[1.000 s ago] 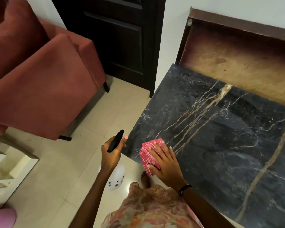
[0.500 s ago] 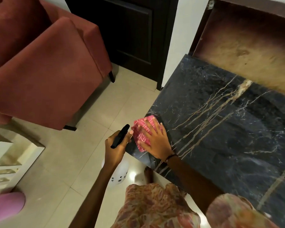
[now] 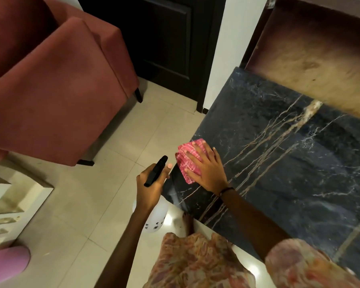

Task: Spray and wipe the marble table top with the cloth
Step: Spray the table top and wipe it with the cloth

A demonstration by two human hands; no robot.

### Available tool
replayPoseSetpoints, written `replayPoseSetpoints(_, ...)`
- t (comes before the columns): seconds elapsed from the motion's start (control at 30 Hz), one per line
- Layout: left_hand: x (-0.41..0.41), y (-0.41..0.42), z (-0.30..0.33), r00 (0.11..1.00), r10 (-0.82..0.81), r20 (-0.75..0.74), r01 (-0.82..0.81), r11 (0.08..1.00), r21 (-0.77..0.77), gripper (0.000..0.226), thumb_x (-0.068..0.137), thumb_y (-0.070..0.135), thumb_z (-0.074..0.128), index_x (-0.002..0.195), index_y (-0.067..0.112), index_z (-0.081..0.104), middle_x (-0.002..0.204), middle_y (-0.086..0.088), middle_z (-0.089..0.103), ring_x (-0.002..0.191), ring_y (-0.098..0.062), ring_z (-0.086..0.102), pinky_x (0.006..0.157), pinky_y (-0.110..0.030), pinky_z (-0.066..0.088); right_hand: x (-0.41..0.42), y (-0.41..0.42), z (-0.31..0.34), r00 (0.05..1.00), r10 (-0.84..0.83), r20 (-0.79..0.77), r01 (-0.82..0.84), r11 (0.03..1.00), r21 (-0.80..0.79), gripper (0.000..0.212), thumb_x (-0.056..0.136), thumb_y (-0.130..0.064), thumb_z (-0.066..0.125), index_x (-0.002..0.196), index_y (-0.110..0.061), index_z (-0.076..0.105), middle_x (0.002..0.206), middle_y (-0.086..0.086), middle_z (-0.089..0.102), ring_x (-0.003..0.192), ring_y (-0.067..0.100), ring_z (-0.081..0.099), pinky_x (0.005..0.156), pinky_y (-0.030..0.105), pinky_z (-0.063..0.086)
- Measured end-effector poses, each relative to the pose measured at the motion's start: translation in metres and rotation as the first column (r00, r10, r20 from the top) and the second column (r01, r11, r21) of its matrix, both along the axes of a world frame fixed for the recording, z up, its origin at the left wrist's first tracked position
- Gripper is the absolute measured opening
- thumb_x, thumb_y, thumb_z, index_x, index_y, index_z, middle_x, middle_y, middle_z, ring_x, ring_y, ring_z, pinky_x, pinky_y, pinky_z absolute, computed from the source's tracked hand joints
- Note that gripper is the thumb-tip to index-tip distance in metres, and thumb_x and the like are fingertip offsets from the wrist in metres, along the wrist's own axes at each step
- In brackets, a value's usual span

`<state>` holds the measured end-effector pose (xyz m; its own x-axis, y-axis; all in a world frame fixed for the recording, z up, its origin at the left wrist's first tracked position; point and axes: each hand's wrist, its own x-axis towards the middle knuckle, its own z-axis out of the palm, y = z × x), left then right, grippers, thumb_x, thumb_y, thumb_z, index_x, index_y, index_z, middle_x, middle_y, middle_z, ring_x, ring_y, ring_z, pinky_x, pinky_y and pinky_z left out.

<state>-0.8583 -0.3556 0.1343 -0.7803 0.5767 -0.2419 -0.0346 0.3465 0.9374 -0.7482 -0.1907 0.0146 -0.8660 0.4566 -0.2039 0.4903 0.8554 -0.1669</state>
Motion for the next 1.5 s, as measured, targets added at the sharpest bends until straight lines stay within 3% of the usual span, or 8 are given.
replayPoseSetpoints(0.17, 0.000, 0.004, -0.004, 0.999, -0.014, 0.030, 0.014, 1.000, 0.003, 0.008, 0.078, 0.049, 0.062, 0.073, 0.044, 0.059, 0.070, -0.022, 0.060, 0.042, -0.008, 0.042, 0.049, -0.029, 0.036, 0.003, -0.038, -0.001, 0.998, 0.012, -0.058, -0.013, 1.000, -0.028, 0.066, 0.086, -0.062, 0.039, 0.141, -0.026, 0.040, 0.148, 0.012, 0.040, 0.140, 0.036, 0.027, 0.113, 0.058, 0.019)
replayPoseSetpoints(0.23, 0.000, 0.008, -0.003, 0.998, -0.022, 0.054, 0.021, 1.000, 0.015, 0.007, 0.076, 0.049, 0.062, 0.076, 0.042, 0.062, 0.068, -0.013, 0.062, 0.042, -0.004, 0.045, 0.049, -0.023, 0.037, 0.039, -0.062, -0.002, 0.991, 0.088, -0.097, -0.095, 0.993, -0.064, 0.061, 0.086, -0.061, 0.043, 0.136, -0.027, 0.046, 0.143, 0.009, 0.046, 0.138, 0.035, 0.031, 0.112, 0.058, 0.025)
replayPoseSetpoints(0.4, 0.005, 0.018, -0.003, 0.996, -0.032, 0.087, 0.031, 0.999, 0.016, 0.008, 0.074, 0.055, 0.061, 0.069, 0.049, 0.064, 0.070, -0.010, 0.067, 0.047, -0.007, 0.050, 0.054, -0.026, 0.038, 0.110, -0.055, 0.003, 0.969, 0.212, -0.131, -0.216, 0.976, -0.018, 0.060, 0.090, -0.064, 0.040, 0.144, -0.035, 0.035, 0.153, 0.003, 0.031, 0.144, 0.029, 0.017, 0.116, 0.051, 0.012)
replayPoseSetpoints(0.77, 0.010, 0.035, -0.008, 0.996, -0.079, 0.032, 0.078, 0.997, 0.016, 0.018, 0.076, 0.053, 0.060, 0.075, 0.037, 0.066, 0.067, -0.006, 0.067, 0.047, -0.007, 0.053, 0.053, -0.025, 0.041, -0.025, 0.042, 0.001, 0.991, -0.133, -0.010, 0.133, 0.991, 0.005, 0.072, 0.085, -0.065, 0.027, 0.146, -0.026, 0.034, 0.153, 0.014, 0.032, 0.141, 0.039, 0.024, 0.112, 0.058, 0.024)
replayPoseSetpoints(0.93, 0.007, 0.045, -0.011, 0.991, -0.101, 0.084, 0.099, 0.995, 0.025, 0.028, 0.076, 0.049, 0.063, 0.074, 0.020, 0.066, 0.060, -0.009, 0.059, 0.045, -0.010, 0.047, 0.050, -0.025, 0.038, 0.016, -0.005, 0.001, 0.994, 0.035, -0.107, -0.037, 0.999, -0.010, 0.061, 0.087, -0.060, 0.037, 0.134, -0.024, 0.050, 0.143, 0.010, 0.047, 0.137, 0.036, 0.033, 0.115, 0.054, 0.017)
replayPoseSetpoints(1.13, 0.007, 0.063, -0.014, 0.989, -0.122, 0.086, 0.123, 0.992, -0.007, 0.041, 0.076, 0.050, 0.064, 0.076, 0.009, 0.067, 0.065, -0.010, 0.066, 0.045, -0.009, 0.050, 0.051, -0.024, 0.039, 0.098, -0.007, 0.004, 0.978, 0.189, -0.088, -0.194, 0.980, -0.053, 0.060, 0.092, -0.065, 0.035, 0.145, -0.037, 0.032, 0.152, 0.002, 0.035, 0.144, 0.031, 0.020, 0.116, 0.053, 0.013)
replayPoseSetpoints(1.27, 0.005, 0.075, -0.016, 0.988, -0.138, 0.066, 0.139, 0.990, -0.004, 0.038, 0.078, 0.048, 0.063, 0.075, 0.010, 0.067, 0.065, -0.009, 0.066, 0.045, -0.010, 0.050, 0.052, -0.026, 0.038, 0.061, 0.048, 0.001, 0.996, 0.077, -0.050, -0.079, 0.997, -0.020, 0.064, 0.090, -0.065, 0.032, 0.144, -0.031, 0.035, 0.153, 0.009, 0.033, 0.144, 0.032, 0.017, 0.118, 0.052, 0.007)
replayPoseSetpoints(1.5, 0.004, 0.095, -0.018, 0.989, -0.149, -0.008, 0.149, 0.989, -0.020, 0.036, 0.080, 0.048, 0.061, 0.073, 0.014, 0.066, 0.064, -0.002, 0.066, 0.046, -0.010, 0.053, 0.054, -0.028, 0.041, -0.040, 0.088, -0.005, 0.992, -0.084, -0.089, 0.084, 0.996, -0.002, 0.067, 0.089, -0.063, 0.035, 0.146, -0.028, 0.034, 0.152, 0.011, 0.034, 0.143, 0.035, 0.021, 0.114, 0.057, 0.020)
